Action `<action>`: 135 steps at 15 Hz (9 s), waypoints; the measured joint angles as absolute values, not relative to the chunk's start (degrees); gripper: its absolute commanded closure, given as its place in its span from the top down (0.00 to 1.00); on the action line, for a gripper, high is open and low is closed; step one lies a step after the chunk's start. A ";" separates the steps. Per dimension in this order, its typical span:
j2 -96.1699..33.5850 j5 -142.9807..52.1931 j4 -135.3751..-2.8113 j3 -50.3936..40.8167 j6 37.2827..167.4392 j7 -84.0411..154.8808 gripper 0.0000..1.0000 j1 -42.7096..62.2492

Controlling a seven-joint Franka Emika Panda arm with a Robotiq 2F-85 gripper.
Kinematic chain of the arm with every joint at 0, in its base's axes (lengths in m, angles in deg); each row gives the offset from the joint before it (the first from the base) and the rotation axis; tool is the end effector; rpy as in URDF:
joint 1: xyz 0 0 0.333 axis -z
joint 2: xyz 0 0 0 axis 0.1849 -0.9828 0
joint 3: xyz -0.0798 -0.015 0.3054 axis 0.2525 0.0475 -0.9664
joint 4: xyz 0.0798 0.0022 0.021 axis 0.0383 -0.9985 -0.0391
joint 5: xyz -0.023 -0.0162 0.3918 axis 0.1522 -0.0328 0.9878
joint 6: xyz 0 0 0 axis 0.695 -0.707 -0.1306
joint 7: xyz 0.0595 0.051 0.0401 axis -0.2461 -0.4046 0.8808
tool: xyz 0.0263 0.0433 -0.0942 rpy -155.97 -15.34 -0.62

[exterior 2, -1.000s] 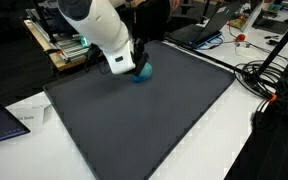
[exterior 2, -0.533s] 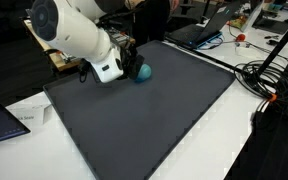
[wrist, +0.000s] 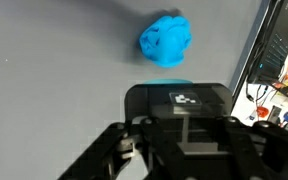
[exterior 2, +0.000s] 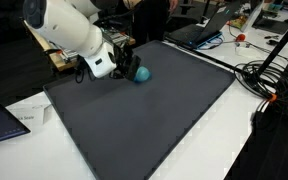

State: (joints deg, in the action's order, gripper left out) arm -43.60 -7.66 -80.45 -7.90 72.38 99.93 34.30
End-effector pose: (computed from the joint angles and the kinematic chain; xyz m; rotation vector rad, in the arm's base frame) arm 0.5656 -0.2063 0.2462 -2.4043 -0.3780 -0.0093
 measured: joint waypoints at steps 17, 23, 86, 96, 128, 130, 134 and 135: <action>-19.28 -4.33 -111.06 -6.45 99.19 99.70 0.21 24.49; -13.25 -4.11 -119.13 -6.52 110.53 95.40 0.21 19.01; -58.32 -41.79 -48.79 -9.84 56.28 33.15 0.21 9.91; -50.54 -37.20 -61.68 -10.10 70.06 45.73 0.21 14.85; -12.89 -16.03 -116.32 -4.69 106.35 65.55 0.21 16.97; -13.22 -14.52 -116.90 -4.69 108.96 66.18 0.21 16.60; -14.55 -13.57 -117.39 -4.69 113.28 66.06 0.21 16.24; -15.02 -13.57 -117.39 -4.69 113.88 65.92 0.21 16.24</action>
